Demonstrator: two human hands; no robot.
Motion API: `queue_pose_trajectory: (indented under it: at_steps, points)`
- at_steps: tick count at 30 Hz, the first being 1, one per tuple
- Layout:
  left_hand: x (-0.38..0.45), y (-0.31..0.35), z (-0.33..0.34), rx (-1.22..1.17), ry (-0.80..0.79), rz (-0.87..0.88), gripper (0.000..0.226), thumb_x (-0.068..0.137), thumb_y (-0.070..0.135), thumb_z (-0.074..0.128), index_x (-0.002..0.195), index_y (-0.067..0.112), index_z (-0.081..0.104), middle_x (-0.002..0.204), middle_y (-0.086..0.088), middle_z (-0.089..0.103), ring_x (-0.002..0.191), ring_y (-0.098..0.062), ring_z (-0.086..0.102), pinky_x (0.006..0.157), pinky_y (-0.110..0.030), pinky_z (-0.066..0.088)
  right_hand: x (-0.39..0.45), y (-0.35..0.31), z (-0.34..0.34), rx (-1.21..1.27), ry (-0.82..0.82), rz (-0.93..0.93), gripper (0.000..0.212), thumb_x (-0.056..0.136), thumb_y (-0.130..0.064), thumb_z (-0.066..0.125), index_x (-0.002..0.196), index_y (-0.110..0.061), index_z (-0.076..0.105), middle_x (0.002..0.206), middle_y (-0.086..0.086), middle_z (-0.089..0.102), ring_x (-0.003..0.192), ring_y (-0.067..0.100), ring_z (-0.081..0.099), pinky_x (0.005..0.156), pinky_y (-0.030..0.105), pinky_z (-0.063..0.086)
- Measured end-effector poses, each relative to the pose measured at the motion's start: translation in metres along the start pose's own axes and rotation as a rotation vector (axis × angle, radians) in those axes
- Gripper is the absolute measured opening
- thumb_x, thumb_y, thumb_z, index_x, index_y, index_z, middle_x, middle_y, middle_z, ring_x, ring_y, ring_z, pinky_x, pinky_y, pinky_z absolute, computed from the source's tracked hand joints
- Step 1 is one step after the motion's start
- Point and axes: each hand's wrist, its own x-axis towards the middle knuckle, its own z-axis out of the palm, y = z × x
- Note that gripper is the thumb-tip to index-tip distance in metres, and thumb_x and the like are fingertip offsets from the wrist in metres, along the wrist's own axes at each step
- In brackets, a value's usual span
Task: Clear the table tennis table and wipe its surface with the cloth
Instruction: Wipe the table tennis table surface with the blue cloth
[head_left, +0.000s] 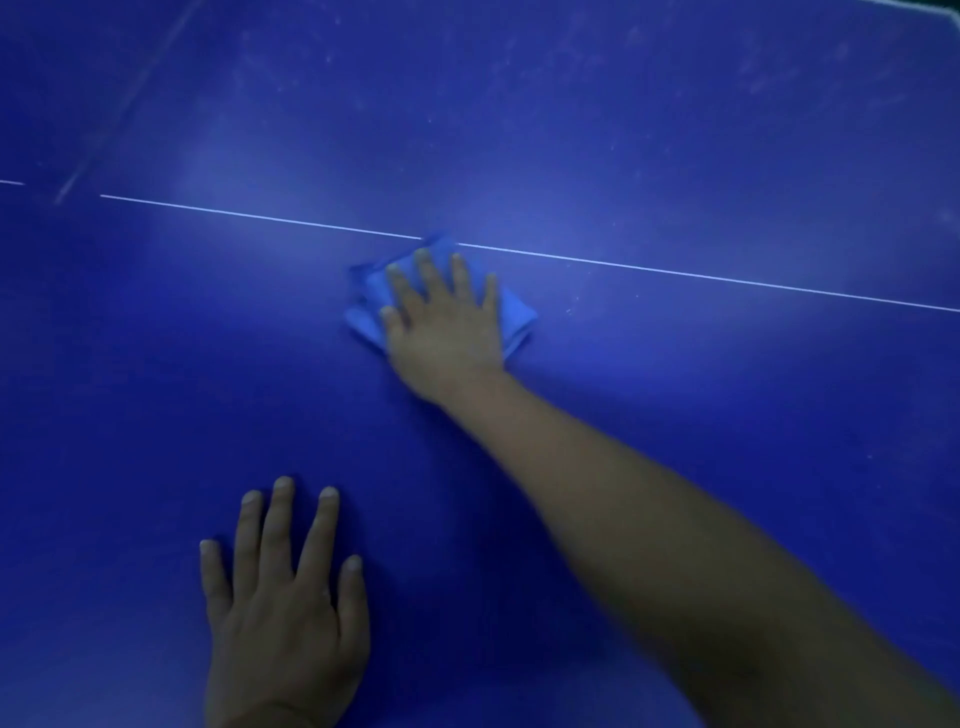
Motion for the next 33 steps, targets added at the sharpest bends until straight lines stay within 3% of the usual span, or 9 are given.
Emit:
queue_pose_trajectory:
  at_steps: [7,11,14,18,20,24,28,31,33]
  points:
    - [-0.001,-0.003,0.002,0.004,-0.036,0.008,0.064,0.091,0.046,0.034,0.149,0.021,0.04,0.16,-0.009,0.029,0.151,-0.029,0.016,0.12,-0.045,-0.006,-0.032,0.265,-0.047,-0.052,0.084,0.683,0.058,0.103,-0.049,0.016,0.158,-0.03,0.018,0.166,0.002,0.013,0.151,0.036,0.011,0.116,0.065,0.012]
    - [0.0,-0.004,0.002,0.022,-0.064,-0.004,0.064,0.092,0.048,0.032,0.15,0.023,0.038,0.161,-0.008,0.026,0.151,-0.028,0.014,0.12,-0.042,-0.01,-0.052,0.3,-0.061,0.069,0.101,0.973,0.06,0.103,-0.05,0.014,0.159,-0.029,0.013,0.168,0.0,0.004,0.153,0.032,0.0,0.117,0.065,0.002]
    - [0.001,-0.004,0.003,0.024,-0.056,-0.006,0.065,0.09,0.048,0.033,0.149,0.022,0.041,0.16,-0.01,0.029,0.15,-0.03,0.017,0.119,-0.04,-0.01,-0.043,0.25,-0.047,0.045,0.126,0.843,0.058,0.105,-0.047,0.019,0.158,-0.027,0.019,0.167,0.006,0.011,0.152,0.037,0.006,0.116,0.067,0.006]
    - [0.002,-0.001,0.007,0.026,-0.016,-0.043,0.065,0.087,0.049,0.034,0.146,0.022,0.045,0.157,-0.012,0.032,0.147,-0.032,0.022,0.117,-0.053,0.006,-0.05,0.142,-0.014,-0.099,0.129,0.252,0.056,0.103,-0.048,0.023,0.156,-0.029,0.027,0.166,0.002,0.018,0.152,0.034,0.014,0.117,0.062,0.009]
    - [0.001,-0.001,0.009,0.02,-0.027,-0.043,0.066,0.087,0.05,0.033,0.147,0.024,0.041,0.159,-0.011,0.028,0.148,-0.032,0.018,0.115,-0.063,0.013,-0.05,0.138,-0.016,-0.077,0.003,0.094,0.057,0.104,-0.05,0.022,0.157,-0.032,0.021,0.167,-0.004,0.011,0.153,0.028,0.005,0.119,0.058,0.003]
    - [0.0,0.0,0.008,0.014,-0.018,-0.044,0.066,0.088,0.049,0.033,0.149,0.024,0.04,0.16,-0.009,0.025,0.149,-0.032,0.016,0.115,-0.064,0.013,-0.041,0.25,-0.036,-0.186,0.041,0.384,0.072,0.094,-0.055,0.0,0.158,-0.028,0.019,0.166,0.003,0.015,0.151,0.035,0.014,0.116,0.064,0.015]
    - [-0.001,-0.002,0.006,0.027,-0.046,-0.037,0.065,0.09,0.05,0.032,0.149,0.024,0.039,0.161,-0.009,0.024,0.15,-0.03,0.015,0.118,-0.052,0.001,-0.058,0.33,-0.062,0.038,0.077,0.895,0.06,0.102,-0.051,0.013,0.159,-0.031,0.013,0.167,-0.001,0.005,0.153,0.031,0.002,0.117,0.065,0.004]
    - [0.0,-0.002,0.004,0.023,-0.061,-0.044,0.065,0.091,0.05,0.031,0.149,0.022,0.041,0.161,-0.009,0.025,0.15,-0.03,0.014,0.118,-0.038,-0.011,-0.057,0.3,-0.056,0.064,0.119,0.886,0.059,0.103,-0.05,0.017,0.159,-0.029,0.013,0.167,0.001,0.005,0.153,0.032,0.001,0.118,0.064,0.003]
    - [0.0,-0.001,0.003,0.009,-0.06,-0.039,0.065,0.091,0.049,0.032,0.149,0.022,0.041,0.16,-0.01,0.026,0.15,-0.031,0.015,0.118,-0.038,-0.01,-0.061,0.254,-0.039,-0.009,0.126,0.658,0.058,0.104,-0.049,0.019,0.159,-0.028,0.017,0.167,0.003,0.01,0.153,0.034,0.006,0.117,0.064,0.006]
